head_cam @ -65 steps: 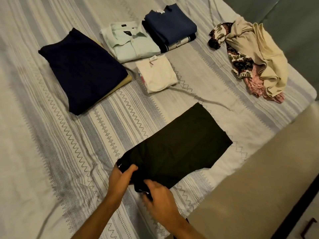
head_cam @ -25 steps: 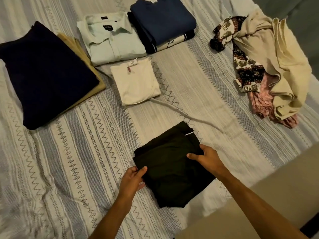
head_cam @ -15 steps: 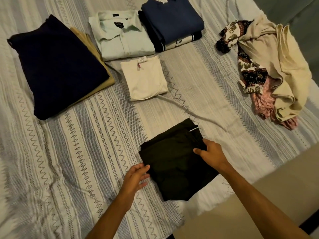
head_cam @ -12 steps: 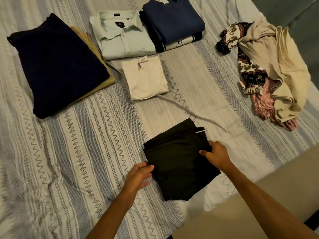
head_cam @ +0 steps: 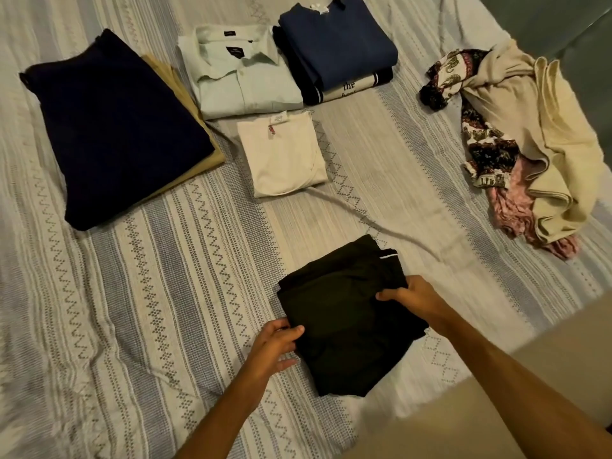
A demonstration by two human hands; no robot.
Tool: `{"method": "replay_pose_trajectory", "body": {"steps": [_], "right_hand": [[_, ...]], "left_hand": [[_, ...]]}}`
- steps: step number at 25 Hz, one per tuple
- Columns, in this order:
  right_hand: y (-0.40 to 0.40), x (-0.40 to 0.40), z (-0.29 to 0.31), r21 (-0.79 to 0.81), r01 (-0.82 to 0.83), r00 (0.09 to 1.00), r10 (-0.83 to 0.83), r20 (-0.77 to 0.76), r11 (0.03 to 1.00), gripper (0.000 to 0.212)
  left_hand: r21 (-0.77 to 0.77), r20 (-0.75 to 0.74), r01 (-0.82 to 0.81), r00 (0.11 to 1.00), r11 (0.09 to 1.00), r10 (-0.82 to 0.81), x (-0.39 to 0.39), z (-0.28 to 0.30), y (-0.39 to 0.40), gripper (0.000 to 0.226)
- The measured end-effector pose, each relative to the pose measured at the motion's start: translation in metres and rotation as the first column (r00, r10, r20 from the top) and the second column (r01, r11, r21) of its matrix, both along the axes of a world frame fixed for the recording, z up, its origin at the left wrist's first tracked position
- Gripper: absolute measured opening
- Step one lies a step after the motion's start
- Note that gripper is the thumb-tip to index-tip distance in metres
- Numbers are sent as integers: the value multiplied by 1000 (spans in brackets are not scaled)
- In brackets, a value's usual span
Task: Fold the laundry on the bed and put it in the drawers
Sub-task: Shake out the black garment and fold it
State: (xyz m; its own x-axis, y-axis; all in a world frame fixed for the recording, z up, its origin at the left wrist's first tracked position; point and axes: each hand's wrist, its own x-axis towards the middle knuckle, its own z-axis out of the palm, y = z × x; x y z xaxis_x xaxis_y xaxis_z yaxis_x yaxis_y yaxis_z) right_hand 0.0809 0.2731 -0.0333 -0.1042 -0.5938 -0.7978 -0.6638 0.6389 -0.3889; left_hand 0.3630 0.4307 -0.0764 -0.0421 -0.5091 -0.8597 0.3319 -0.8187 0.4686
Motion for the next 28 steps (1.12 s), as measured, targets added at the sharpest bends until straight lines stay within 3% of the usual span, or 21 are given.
{"method": "replay_pose_trajectory", "body": {"steps": [2,4,6,8,10,12,13,14,16,17,19,21,24,26,28], "right_hand": [[-16,1,34,-81,-111,994,111,-1,991,30],[-39,2,78,-230,-301,952,279,-125,925,25],[-59,3,119,-397,-518,848,395,-353,758,30],[-65,8,155,-471,-705,698,401,-593,531,35],[-59,18,171,-442,-840,535,345,-771,315,33],[-42,35,161,-368,-896,433,303,-849,247,43],[-31,42,143,-322,-909,396,311,-864,265,51],[-17,48,119,-275,-918,363,326,-873,286,58],[16,55,58,-228,-920,344,377,-860,319,71],[34,56,28,-211,-916,349,422,-837,340,78],[70,59,-22,-168,-899,372,502,-781,405,94],[98,59,-48,-166,-860,434,521,-734,483,104],[108,48,-48,-185,-791,505,450,-736,584,88],[109,29,-44,-56,-724,474,437,-765,687,83],[110,21,-35,92,-593,517,466,-718,800,84]], "left_hand": [[12,12,7,1000,1000,-7,5,2,-2,39],[26,6,-17,1000,1000,17,11,8,-5,34],[38,-11,-49,999,998,50,15,16,-10,31],[14,9,-47,999,999,47,18,31,-21,31],[-95,104,7,995,995,3,18,45,-35,36],[-280,299,162,951,946,-74,17,53,-50,54],[-351,452,306,883,885,-127,17,54,-56,64],[-381,630,483,759,789,-161,17,56,-61,74],[-283,924,811,374,511,-82,14,51,-67,91],[-188,978,909,207,371,-10,10,47,-70,98],[-27,997,997,22,67,73,-6,33,-69,108],[97,992,986,-84,-137,94,-24,8,-62,111],[167,985,975,-158,-145,74,-47,-21,-63,108],[187,982,966,-177,-178,70,-61,-34,-73,101],[220,975,943,-205,-251,83,-71,-43,-83,98]]}}
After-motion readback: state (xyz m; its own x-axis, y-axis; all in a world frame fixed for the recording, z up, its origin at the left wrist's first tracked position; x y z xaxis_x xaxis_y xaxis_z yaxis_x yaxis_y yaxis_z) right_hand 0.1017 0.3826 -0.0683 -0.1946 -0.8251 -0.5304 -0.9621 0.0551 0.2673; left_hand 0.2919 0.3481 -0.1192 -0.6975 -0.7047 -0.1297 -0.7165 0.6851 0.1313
